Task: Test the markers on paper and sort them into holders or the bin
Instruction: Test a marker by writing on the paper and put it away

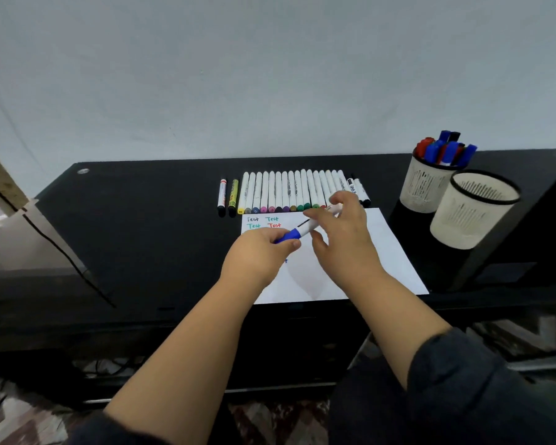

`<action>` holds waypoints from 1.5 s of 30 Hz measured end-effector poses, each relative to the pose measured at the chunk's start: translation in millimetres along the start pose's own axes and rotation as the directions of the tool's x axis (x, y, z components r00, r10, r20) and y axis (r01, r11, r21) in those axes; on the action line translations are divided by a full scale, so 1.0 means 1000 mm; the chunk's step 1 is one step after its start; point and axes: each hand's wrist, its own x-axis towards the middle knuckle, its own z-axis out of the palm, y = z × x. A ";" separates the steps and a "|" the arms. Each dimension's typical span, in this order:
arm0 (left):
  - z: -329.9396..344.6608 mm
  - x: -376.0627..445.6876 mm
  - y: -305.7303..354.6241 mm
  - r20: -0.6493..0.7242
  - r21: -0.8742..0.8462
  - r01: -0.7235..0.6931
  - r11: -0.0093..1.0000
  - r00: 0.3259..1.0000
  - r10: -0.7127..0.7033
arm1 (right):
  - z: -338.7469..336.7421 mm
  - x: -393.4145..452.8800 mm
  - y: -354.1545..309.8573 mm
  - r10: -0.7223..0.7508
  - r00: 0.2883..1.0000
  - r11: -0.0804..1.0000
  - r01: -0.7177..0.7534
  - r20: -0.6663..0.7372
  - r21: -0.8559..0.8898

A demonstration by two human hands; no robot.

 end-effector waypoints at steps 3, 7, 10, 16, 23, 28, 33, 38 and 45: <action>0.004 0.000 0.019 0.012 -0.045 -0.110 0.993 0.994 0.111 | -0.015 0.007 0.015 -0.070 0.994 0.997 0.067 -0.078 -0.034; 0.013 0.005 0.043 0.062 -0.216 -0.196 0.956 0.975 0.214 | -0.041 0.021 0.041 0.021 0.986 1.000 -0.021 -0.168 0.004; 0.029 0.021 0.055 0.123 -0.165 -0.237 0.957 0.958 0.258 | -0.069 0.031 0.060 0.142 0.964 0.984 -0.114 -0.223 0.135; 0.084 0.060 0.068 0.254 0.177 -0.255 0.951 0.945 0.206 | -0.112 0.035 0.097 0.312 0.919 0.932 -0.247 -0.242 0.263; 0.140 0.104 0.049 0.294 0.531 -0.337 0.777 0.934 0.204 | -0.137 0.039 0.150 0.309 0.931 0.949 -0.314 -0.195 0.004; 0.153 0.115 0.033 0.277 0.618 -0.384 0.686 0.923 0.267 | -0.136 0.047 0.173 0.324 0.940 0.926 -0.339 -0.111 -0.167; 0.156 0.115 0.029 0.269 0.613 -0.367 0.699 0.929 0.252 | -0.135 0.050 0.179 0.366 0.925 0.909 -0.379 -0.103 -0.172; 0.157 0.117 0.029 0.255 0.620 -0.355 0.700 0.935 0.248 | -0.132 0.052 0.185 0.338 0.939 0.913 -0.343 -0.062 -0.219; 0.156 0.114 0.031 0.254 0.620 -0.357 0.699 0.934 0.251 | -0.132 0.057 0.188 0.338 0.940 0.889 -0.331 -0.032 -0.317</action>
